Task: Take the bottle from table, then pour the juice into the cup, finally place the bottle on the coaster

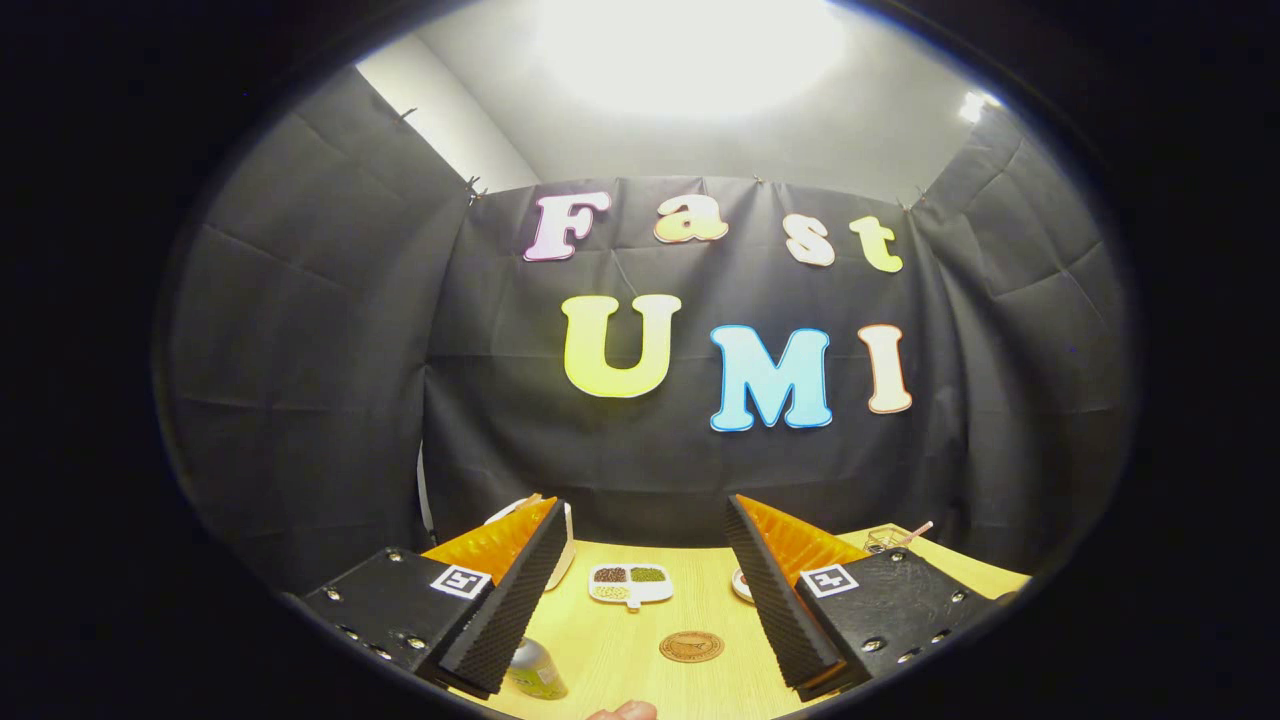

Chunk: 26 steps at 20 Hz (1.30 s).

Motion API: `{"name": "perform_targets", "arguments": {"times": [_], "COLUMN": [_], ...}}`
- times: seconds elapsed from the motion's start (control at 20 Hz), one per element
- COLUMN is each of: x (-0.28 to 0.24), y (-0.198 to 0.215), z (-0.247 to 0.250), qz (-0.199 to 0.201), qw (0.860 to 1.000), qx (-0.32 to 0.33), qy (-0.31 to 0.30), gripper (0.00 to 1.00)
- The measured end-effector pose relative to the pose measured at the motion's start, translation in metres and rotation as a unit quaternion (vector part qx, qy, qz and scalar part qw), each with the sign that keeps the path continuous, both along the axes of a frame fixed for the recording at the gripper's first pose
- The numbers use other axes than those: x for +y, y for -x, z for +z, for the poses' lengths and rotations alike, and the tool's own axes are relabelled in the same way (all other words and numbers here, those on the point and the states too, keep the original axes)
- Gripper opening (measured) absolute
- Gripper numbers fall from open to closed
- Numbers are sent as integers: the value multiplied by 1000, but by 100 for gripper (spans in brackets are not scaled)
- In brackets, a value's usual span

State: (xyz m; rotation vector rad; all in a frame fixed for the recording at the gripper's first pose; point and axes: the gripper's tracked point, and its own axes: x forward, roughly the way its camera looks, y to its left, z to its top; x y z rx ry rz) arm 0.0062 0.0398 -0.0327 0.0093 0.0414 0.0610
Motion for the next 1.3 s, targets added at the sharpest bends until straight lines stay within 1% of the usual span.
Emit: {"name": "perform_targets", "arguments": {"times": [0.1,0.25,0.5,0.6,0.7,1.0,1.3], "x": [1,9,23,24,34,62,93], "y": [1,-1,-3,-2,-5,-10,-11], "z": [-6,-17,-41,-47,-56,-89,-129], "qz": [-7,-9,-6,-16,-8,14,35], "qw": [1000,1000,1000,1000,1000,999,996], "qx": [-1,-3,14,16,22,46,82], "qy": [0,-1,-12,0,3,-17,-13], "gripper": [97,97,97,97,97,97,97]}}
